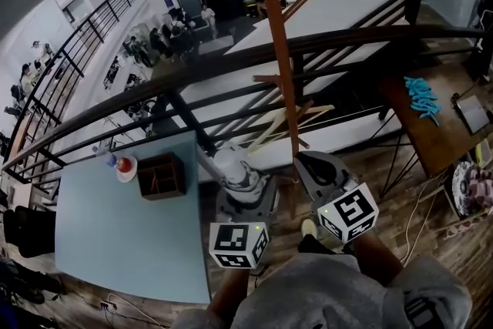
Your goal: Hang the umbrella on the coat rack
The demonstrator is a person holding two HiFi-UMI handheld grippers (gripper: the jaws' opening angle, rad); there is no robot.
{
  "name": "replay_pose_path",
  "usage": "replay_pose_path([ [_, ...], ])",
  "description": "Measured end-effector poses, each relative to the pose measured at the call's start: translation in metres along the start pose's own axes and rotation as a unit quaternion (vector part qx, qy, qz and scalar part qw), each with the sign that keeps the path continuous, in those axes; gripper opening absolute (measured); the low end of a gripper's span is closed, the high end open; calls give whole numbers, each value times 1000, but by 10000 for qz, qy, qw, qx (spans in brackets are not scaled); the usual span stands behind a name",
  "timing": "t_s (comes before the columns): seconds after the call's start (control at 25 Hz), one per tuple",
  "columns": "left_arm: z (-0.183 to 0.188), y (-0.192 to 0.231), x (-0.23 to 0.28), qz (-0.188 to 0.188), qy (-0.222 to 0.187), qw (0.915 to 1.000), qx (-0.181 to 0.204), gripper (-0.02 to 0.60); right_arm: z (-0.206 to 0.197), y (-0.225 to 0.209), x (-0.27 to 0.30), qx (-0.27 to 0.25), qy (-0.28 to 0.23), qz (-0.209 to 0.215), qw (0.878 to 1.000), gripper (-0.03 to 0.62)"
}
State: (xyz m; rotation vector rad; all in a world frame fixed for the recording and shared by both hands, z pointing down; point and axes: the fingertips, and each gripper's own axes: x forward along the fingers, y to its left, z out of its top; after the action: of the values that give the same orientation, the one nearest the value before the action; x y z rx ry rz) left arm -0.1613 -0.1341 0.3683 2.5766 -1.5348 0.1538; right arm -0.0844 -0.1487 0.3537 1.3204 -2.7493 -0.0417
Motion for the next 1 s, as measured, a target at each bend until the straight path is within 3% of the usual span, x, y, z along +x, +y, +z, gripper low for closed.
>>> replay_pose_path([
  [1.0, 37, 28, 96, 254, -15, 9997, 56, 265, 6, -84, 63, 43, -42, 287, 9996, 28],
])
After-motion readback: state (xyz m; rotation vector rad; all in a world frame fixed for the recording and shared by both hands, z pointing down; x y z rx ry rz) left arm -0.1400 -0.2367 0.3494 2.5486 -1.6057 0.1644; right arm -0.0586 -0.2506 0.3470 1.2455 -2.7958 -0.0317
